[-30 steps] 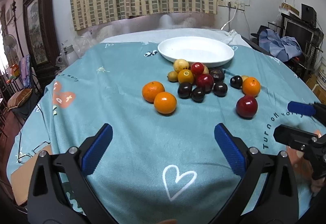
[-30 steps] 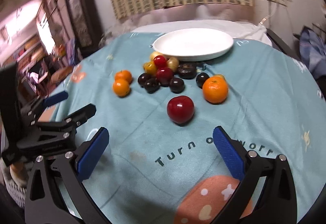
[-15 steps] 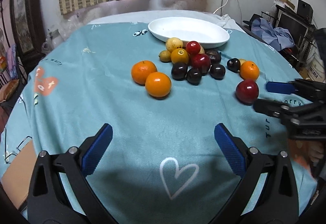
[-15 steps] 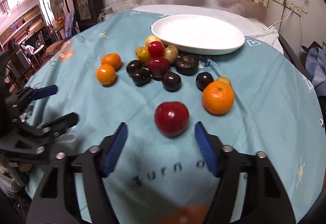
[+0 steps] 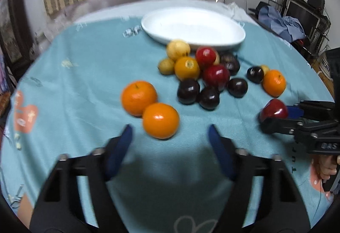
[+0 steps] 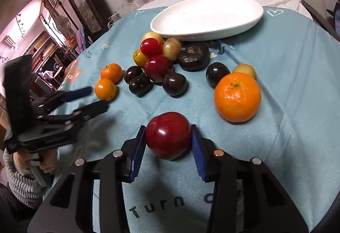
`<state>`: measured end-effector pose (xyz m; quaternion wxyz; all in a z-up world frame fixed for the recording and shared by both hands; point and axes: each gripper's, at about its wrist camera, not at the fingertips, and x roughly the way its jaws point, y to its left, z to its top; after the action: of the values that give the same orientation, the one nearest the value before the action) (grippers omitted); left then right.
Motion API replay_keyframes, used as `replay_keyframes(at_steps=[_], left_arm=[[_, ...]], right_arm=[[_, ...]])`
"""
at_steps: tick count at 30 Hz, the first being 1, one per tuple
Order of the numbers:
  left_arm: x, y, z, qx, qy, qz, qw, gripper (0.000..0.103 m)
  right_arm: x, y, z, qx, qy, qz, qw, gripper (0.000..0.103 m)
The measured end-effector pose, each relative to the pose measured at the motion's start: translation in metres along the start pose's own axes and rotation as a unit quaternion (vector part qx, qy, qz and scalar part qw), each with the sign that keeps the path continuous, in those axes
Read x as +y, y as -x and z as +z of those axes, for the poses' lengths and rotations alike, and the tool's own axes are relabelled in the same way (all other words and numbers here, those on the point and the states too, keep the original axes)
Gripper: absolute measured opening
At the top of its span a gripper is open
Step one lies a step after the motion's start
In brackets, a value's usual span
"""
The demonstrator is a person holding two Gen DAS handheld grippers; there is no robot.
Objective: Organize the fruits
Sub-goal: 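Grasp the red apple with the right gripper while the left gripper grasps a tangerine, then carry the apple and tangerine onto the white plate and open both grippers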
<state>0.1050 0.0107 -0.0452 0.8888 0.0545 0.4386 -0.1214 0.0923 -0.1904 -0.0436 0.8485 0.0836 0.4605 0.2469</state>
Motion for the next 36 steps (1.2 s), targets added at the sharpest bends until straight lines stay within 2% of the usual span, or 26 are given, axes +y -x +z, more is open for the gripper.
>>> replay_keyframes(at_steps=[2,4,11,12,17,20,23,27,31,36], left_arm=[[0.008,-0.013,0.003,0.024,0.018,-0.008,0.9995,0.044],[0.012,-0.012,0.006,0.016,0.023,-0.019,0.9994,0.044],[0.002,-0.021,0.015,0.000,-0.013,0.018,0.9998,0.047],[0.002,-0.021,0.015,0.000,-0.014,0.013,0.9998,0.040],[0.004,-0.014,0.013,-0.012,-0.010,0.001,0.9999,0.040],[0.001,0.007,0.016,-0.040,-0.006,-0.009,0.9992,0.040],[-0.006,0.029,0.044,-0.065,-0.014,-0.013,0.9977,0.040],[-0.018,0.020,0.093,-0.086,-0.016,-0.009,0.9961,0.040],[-0.019,-0.024,0.129,-0.062,0.011,-0.024,0.9977,0.041],[-0.015,-0.067,0.149,-0.035,0.027,-0.036,0.9984,0.041]], right_arm=[[0.001,0.000,0.000,0.000,0.004,-0.001,1.000,0.043],[0.002,-0.001,-0.001,0.000,0.007,-0.001,1.000,0.043],[0.005,-0.004,-0.001,-0.002,0.016,-0.006,1.000,0.042],[0.005,-0.004,-0.001,-0.002,0.016,-0.006,1.000,0.042],[0.004,-0.003,-0.001,-0.007,0.014,-0.006,1.000,0.040],[0.004,0.015,0.001,-0.040,0.014,-0.002,0.999,0.040],[0.002,0.038,0.023,-0.077,0.007,0.003,0.997,0.041],[-0.007,0.050,0.077,-0.119,-0.002,-0.027,0.992,0.041],[-0.026,0.020,0.113,-0.116,-0.012,-0.077,0.990,0.040],[-0.041,-0.020,0.133,-0.104,-0.011,-0.100,0.990,0.042]])
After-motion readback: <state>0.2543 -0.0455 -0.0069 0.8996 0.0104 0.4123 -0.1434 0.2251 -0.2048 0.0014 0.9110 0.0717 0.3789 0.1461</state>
